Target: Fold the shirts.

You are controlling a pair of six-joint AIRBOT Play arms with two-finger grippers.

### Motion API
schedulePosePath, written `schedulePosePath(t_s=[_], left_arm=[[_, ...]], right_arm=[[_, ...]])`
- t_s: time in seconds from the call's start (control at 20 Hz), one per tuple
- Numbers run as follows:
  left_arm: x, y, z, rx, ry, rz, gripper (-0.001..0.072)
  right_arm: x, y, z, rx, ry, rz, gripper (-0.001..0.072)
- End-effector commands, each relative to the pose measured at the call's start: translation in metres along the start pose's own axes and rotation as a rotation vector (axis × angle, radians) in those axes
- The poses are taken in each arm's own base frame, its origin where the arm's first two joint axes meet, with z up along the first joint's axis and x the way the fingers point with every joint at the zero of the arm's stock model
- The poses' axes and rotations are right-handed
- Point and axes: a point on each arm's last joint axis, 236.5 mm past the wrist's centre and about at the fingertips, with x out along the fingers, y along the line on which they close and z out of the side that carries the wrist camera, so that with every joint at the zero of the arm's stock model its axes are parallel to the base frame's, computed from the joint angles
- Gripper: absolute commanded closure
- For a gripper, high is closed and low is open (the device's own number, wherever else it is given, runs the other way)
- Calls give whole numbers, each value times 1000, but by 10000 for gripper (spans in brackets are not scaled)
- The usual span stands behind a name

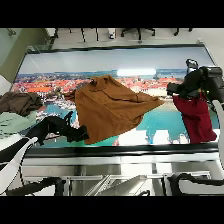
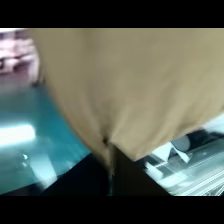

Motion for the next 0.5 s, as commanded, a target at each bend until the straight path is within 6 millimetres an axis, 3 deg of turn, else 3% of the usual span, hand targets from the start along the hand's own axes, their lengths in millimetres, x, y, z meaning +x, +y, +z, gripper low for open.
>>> schedulePosePath(t_s=[0.0,0.2,0.45], left_arm=[[-5,-9,18,21,-53,-10,692],[-54,1,61,36,-145,18,693],[-145,84,87,-114,-214,167,693]], right_arm=[[-2,3,-2,-9,16,59,140],[-3,10,-11,-102,51,93,140],[6,29,-22,-230,97,183,138]])
